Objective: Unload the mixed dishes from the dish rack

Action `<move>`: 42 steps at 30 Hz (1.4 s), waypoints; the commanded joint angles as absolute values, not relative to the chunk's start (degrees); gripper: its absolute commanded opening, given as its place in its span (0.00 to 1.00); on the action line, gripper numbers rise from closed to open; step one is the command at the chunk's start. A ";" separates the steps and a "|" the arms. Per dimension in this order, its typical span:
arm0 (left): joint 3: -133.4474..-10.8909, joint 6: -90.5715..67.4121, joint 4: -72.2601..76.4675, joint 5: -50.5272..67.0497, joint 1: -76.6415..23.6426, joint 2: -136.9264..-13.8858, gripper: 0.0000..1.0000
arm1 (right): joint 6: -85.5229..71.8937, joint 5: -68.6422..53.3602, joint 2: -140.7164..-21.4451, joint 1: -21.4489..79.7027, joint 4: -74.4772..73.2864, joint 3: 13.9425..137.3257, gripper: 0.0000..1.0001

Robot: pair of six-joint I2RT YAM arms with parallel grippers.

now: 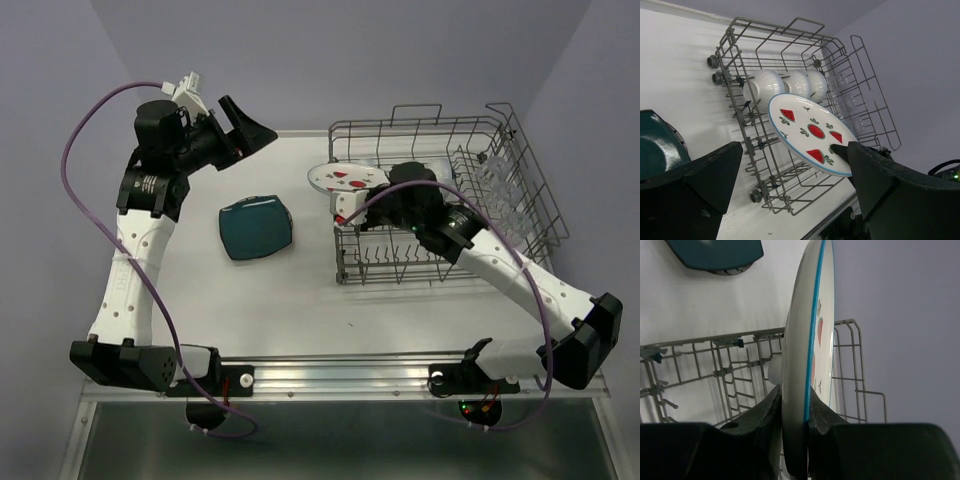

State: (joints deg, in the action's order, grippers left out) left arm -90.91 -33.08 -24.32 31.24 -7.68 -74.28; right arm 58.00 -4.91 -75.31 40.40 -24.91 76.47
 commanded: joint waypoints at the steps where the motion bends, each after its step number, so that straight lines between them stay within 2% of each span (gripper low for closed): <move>1: -92.81 -36.74 -21.53 30.77 -9.13 -75.23 0.99 | 73.64 7.38 -72.15 42.18 -4.57 74.01 0.01; 11: -89.47 -38.23 -21.45 25.67 -14.93 -79.97 0.99 | 81.47 10.45 -71.10 46.14 19.39 62.95 0.01; 21: -90.70 -40.34 -18.02 27.16 -19.51 -86.04 0.99 | 81.12 8.88 -70.31 47.99 22.06 61.27 0.01; 25: -89.39 -41.66 -15.65 27.86 -20.30 -87.10 0.99 | 82.53 10.19 -70.22 49.13 28.21 58.80 0.01; 28: -87.37 -43.24 -11.61 31.02 -20.57 -87.36 0.86 | 81.57 10.11 -70.49 49.13 29.62 58.10 0.01; 29: -86.93 -43.59 -10.64 31.81 -20.65 -87.36 0.61 | 81.48 10.19 -70.58 49.13 29.79 57.66 0.01; 32: -84.56 -45.00 -6.87 33.30 -20.83 -86.58 0.25 | 81.12 10.11 -70.93 49.13 30.06 56.35 0.01; 35: -83.50 -45.97 -4.14 34.36 -20.92 -85.70 0.00 | 78.50 10.63 -71.37 49.13 31.02 55.37 0.01; 37: -83.06 -46.05 -3.43 34.28 -20.92 -85.08 0.00 | 77.52 11.42 -71.54 49.13 31.29 55.11 0.01; 39: -81.39 -47.10 -1.85 34.36 -20.83 -83.68 0.00 | 76.47 12.21 -71.46 49.13 32.16 54.50 0.24; 41: -78.68 -49.20 2.88 34.80 -20.83 -81.84 0.00 | 73.58 12.30 -71.02 49.13 32.17 53.53 0.57; 42: -77.62 -50.09 4.38 34.63 -20.83 -81.22 0.00 | 72.43 12.04 -70.58 49.13 31.47 53.35 0.63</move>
State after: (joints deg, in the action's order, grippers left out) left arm -80.82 -52.62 -5.13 32.49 -20.18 -86.74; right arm 77.10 10.63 -73.65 49.01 19.88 52.49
